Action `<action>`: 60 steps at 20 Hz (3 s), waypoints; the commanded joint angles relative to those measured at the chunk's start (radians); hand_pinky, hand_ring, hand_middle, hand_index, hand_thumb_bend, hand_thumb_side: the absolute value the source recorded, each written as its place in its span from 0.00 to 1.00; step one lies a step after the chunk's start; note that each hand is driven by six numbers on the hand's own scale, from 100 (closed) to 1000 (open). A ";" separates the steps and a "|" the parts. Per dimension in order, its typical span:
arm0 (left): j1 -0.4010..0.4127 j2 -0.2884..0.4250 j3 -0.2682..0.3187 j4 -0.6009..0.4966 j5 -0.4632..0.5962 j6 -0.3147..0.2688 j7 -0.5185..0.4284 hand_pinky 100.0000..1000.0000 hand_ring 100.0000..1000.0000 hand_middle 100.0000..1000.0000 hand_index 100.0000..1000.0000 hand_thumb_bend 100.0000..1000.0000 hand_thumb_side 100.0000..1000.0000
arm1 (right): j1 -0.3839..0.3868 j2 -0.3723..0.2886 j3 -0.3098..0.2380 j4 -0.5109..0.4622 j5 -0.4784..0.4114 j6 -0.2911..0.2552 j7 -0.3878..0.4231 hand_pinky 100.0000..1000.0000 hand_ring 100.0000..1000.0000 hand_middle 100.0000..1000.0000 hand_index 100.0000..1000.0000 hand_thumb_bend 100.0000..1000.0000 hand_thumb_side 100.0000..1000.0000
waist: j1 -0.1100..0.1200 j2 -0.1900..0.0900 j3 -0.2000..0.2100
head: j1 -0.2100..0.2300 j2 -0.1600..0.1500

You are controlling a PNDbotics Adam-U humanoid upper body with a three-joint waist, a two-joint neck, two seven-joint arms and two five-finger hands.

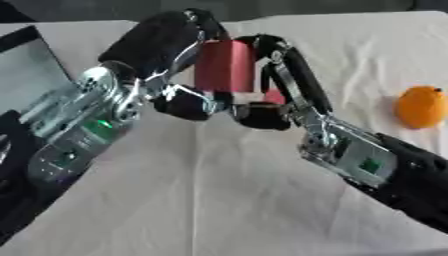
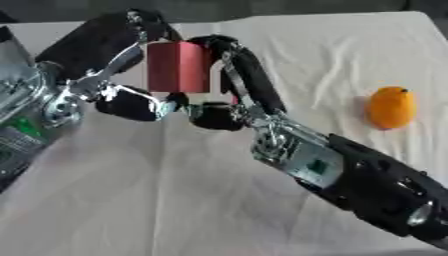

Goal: Pick up the objects with one hand, pass them to the other hand, and then place them into the box on the other side of the table.

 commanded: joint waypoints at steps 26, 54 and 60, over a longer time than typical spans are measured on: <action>-0.030 0.003 0.011 -0.059 0.036 0.027 -0.007 0.82 0.57 0.44 0.41 0.00 0.08 | 0.004 0.003 0.009 -0.015 0.098 0.040 0.059 0.45 0.80 0.66 0.73 0.68 0.27 | 0.002 -0.002 -0.008 | -0.002 0.001; 0.000 0.181 0.047 -0.144 0.009 0.042 -0.107 0.78 0.57 0.44 0.41 0.00 0.08 | 0.066 -0.028 -0.005 -0.015 0.178 0.208 0.078 0.51 0.87 0.74 0.83 0.73 0.38 | 0.011 -0.010 -0.002 | -0.004 0.008; 0.018 0.239 0.083 -0.157 0.026 0.063 -0.096 0.78 0.57 0.44 0.41 0.00 0.07 | 0.073 -0.035 -0.005 -0.015 0.188 0.191 0.080 0.51 0.87 0.74 0.83 0.73 0.38 | 0.011 -0.013 0.000 | 0.027 0.008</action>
